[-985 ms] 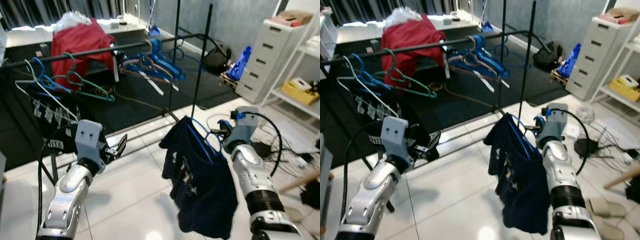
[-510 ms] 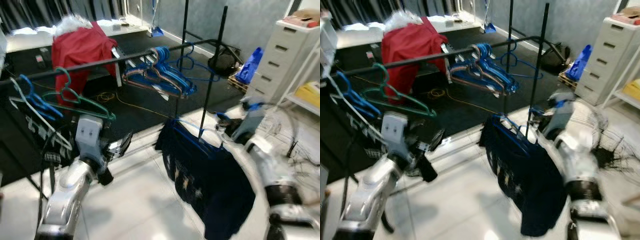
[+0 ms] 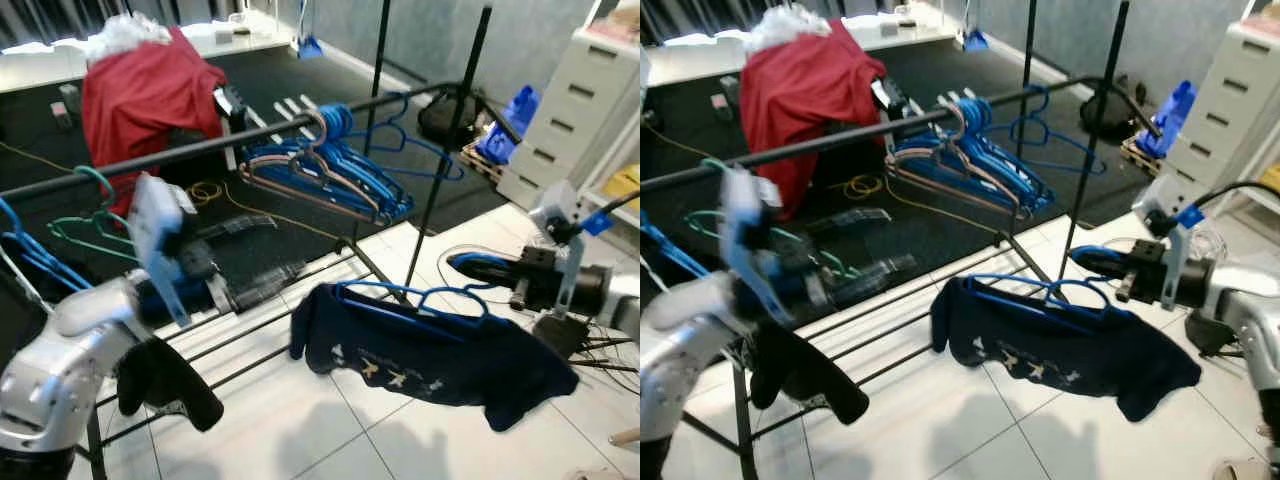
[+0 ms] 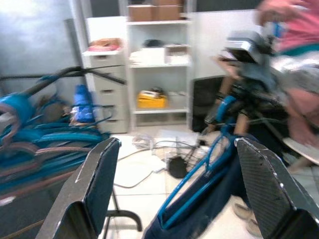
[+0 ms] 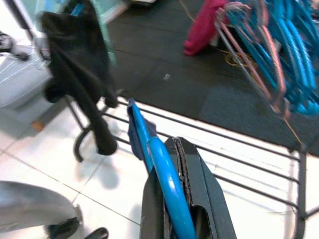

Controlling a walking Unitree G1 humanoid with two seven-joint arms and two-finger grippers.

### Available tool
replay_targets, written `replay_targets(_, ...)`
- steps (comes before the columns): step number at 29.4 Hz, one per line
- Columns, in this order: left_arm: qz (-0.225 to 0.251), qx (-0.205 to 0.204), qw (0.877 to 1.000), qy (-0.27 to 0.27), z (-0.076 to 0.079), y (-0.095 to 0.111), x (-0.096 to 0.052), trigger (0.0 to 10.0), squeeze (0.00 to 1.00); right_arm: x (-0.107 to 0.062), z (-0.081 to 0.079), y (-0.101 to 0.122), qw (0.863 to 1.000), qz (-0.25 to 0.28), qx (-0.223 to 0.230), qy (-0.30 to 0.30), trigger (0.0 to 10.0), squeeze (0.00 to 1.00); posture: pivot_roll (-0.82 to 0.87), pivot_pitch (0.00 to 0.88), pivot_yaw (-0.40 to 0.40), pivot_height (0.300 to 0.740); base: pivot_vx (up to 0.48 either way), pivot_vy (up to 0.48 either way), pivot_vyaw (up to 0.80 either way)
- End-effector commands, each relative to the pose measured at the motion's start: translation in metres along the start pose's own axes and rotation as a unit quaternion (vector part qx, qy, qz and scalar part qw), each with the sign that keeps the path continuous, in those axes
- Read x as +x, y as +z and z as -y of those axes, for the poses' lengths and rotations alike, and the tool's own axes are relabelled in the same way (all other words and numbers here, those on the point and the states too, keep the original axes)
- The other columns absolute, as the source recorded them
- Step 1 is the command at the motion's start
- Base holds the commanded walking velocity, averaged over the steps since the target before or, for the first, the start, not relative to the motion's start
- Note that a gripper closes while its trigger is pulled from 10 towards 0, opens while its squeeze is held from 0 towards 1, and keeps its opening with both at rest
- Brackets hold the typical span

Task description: Hang hanger

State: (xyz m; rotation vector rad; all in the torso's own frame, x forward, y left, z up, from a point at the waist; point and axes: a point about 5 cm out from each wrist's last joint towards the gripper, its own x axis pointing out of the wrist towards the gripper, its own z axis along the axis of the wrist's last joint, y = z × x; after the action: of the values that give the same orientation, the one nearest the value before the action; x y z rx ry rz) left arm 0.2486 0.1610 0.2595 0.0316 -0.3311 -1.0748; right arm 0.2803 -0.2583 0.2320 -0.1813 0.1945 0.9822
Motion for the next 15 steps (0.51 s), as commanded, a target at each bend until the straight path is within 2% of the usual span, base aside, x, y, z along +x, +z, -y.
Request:
replay_targets(1,-0.012,0.013,0.999,-0.045,0.003,0.012,-0.003,10.0,0.0,-0.006,-0.003,0.016,0.999,0.015,-0.017,0.027,10.0,0.0,-0.07,0.0,-0.026,0.74,0.0,0.0,0.0)
replay_targets(2,-0.043,0.024,0.994,-0.097,0.007,0.02,-0.004,10.0,0.0,-0.011,-0.004,0.027,0.998,0.029,-0.017,0.046,10.0,0.0,-0.07,0.0,-0.026,0.74,0.0,0.0,0.0)
replay_targets(4,-0.043,0.024,0.994,-0.097,0.007,0.02,-0.004,10.0,0.0,-0.011,-0.004,0.027,0.998,0.029,-0.017,0.046,10.0,0.0,-0.07,0.0,-0.026,0.74,0.0,0.0,0.0)
replay_targets(7,-0.081,0.034,0.988,-0.129,0.01,0.019,-0.004,10.0,0.0,-0.007,-0.011,0.039,0.995,0.059,-0.01,0.082,10.0,0.0,-0.08,0.0,-0.013,0.74,0.0,0.0,0.0)
replay_targets(10,-0.099,0.036,0.984,-0.141,0.012,0.017,-0.004,10.0,0.0,-0.005,-0.015,0.043,0.992,0.07,-0.01,0.104,10.0,0.0,-0.08,0.0,-0.013,0.74,0.0,0.0,0.0)
replay_targets(11,-0.129,0.055,0.98,-0.141,0.012,0.009,-0.003,10.0,0.0,0.0,-0.019,0.046,0.99,0.077,-0.014,0.118,10.0,0.0,-0.07,0.0,-0.008,0.74,0.0,0.0,0.0)
replay_targets(12,-0.129,0.055,0.98,-0.141,0.012,0.009,-0.003,10.0,0.0,0.0,-0.019,0.046,0.99,0.077,-0.014,0.118,10.0,0.0,-0.07,0.0,-0.008,0.74,0.0,0.0,0.0)
replay_targets(15,-0.214,0.115,0.962,-0.124,0.006,-0.007,0.0,10.0,0.0,0.008,-0.023,0.052,0.985,0.093,-0.017,0.144,10.0,0.0,-0.06,0.0,-0.009,0.74,0.0,0.0,0.0)
